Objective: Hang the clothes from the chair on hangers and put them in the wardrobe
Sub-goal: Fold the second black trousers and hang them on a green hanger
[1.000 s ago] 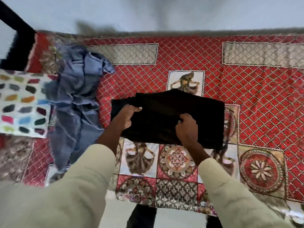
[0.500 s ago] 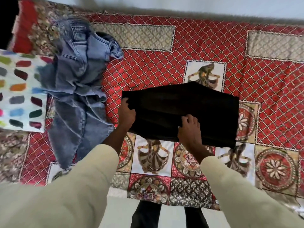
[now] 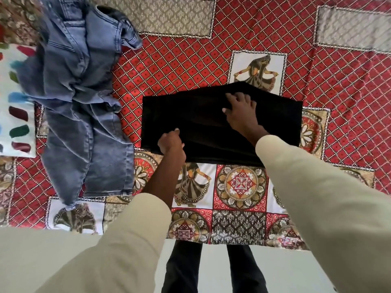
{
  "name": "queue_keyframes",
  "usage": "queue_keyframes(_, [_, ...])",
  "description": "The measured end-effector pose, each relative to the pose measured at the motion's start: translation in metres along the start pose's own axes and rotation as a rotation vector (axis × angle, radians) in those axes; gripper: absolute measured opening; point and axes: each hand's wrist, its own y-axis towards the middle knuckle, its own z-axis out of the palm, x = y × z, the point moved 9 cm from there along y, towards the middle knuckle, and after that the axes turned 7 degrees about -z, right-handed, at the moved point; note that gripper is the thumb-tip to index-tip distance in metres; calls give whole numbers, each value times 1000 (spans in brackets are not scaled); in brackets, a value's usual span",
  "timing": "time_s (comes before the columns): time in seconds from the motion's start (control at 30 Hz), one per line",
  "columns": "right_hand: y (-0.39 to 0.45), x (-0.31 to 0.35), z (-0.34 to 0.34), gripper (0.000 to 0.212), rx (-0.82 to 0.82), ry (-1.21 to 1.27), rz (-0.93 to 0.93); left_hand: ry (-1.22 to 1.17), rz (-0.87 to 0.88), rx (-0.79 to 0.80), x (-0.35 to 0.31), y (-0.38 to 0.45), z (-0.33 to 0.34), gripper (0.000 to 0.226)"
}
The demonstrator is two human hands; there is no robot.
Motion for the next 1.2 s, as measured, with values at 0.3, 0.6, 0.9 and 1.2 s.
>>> queue_keyframes(0.3, [37,37,-16,27,-144,-40,-75,-221,72,18,16,-10,-40,14])
queue_keyframes(0.6, [-11,40,-10,38,-203,-84,-207,373,500,-364,-42,-37,-56,59])
queue_keyframes(0.9, [21,133,17,51,76,108,-369,656,464,-191,-51,-7,-42,31])
queue_keyframes(1.2, [49,140,-6,38,-180,-9,-139,693,401,-465,-31,-3,-94,29])
